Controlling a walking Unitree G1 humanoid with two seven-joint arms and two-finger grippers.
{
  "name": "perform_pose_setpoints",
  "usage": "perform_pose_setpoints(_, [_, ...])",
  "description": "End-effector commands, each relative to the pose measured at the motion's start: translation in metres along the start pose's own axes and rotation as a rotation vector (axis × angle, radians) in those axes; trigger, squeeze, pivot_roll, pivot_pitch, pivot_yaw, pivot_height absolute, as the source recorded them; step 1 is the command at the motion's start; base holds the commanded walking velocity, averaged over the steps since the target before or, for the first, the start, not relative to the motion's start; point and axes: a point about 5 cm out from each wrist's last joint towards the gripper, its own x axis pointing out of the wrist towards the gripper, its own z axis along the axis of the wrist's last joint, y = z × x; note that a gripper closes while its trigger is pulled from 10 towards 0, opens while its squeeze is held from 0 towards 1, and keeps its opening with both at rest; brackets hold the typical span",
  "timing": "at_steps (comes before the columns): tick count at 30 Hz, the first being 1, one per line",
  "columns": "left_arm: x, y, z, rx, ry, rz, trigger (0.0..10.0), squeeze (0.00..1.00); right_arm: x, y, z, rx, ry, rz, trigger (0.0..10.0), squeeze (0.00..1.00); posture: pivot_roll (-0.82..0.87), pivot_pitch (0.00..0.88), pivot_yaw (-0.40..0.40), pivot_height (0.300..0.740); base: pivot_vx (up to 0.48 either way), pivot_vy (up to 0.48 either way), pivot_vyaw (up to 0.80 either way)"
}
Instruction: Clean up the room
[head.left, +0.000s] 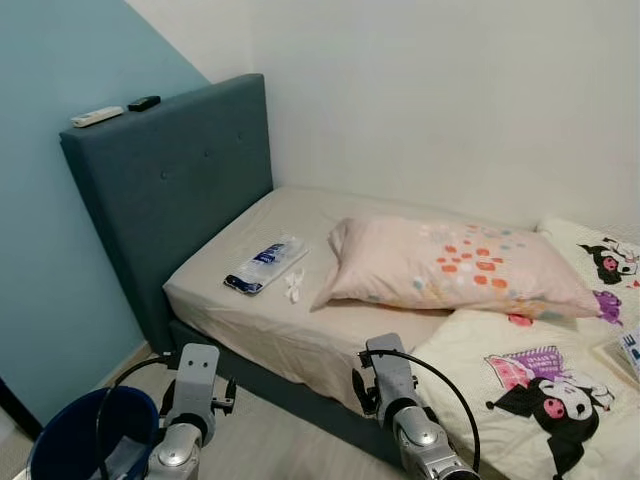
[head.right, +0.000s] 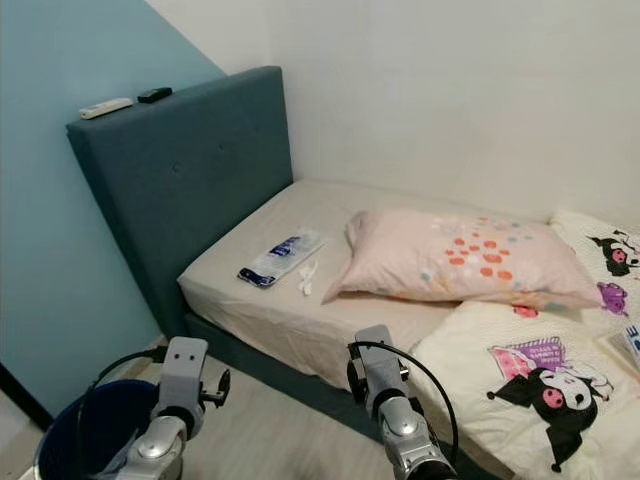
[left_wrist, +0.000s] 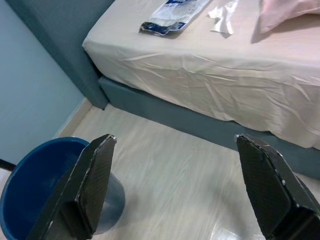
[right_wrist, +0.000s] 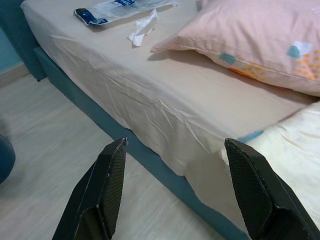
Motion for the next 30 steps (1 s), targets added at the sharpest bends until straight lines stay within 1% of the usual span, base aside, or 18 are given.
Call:
perform_pose_setpoints(1, [0.0002, -0.0027, 0.0035, 0.000, -0.018, -0.007, 10.0, 0.00, -0.0003, -0.0036, 0.0003, -0.004, -0.007, -0.009, 10.0, 0.00, 0.01, 0.000, -0.008, 0.740, 0.330, 0.000, 0.00])
perform_pose_setpoints(20, [0.0002, -0.0002, 0.0044, -0.007, -0.023, 0.004, 10.0, 0.00, 0.0000, -0.0027, 0.0014, -0.007, -0.013, -0.002, 10.0, 0.00, 0.02, 0.000, -0.011, 0.740, 0.327, 0.000, 0.00])
perform_pose_setpoints(26, [0.0005, 0.0006, 0.0050, -0.007, -0.025, 0.005, 10.0, 0.00, 0.0000, -0.0022, 0.0015, 0.004, -0.013, -0.004, 10.0, 0.00, 0.02, 0.000, -0.010, 0.740, 0.326, 0.000, 0.00])
perform_pose_setpoints(30, [0.0008, 0.0008, 0.0053, -0.007, -0.025, 0.005, 10.0, 0.00, -0.0001, -0.0026, 0.0013, 0.027, -0.012, -0.007, 10.0, 0.00, 0.01, 0.000, -0.009, 0.740, 0.324, 0.000, 0.00])
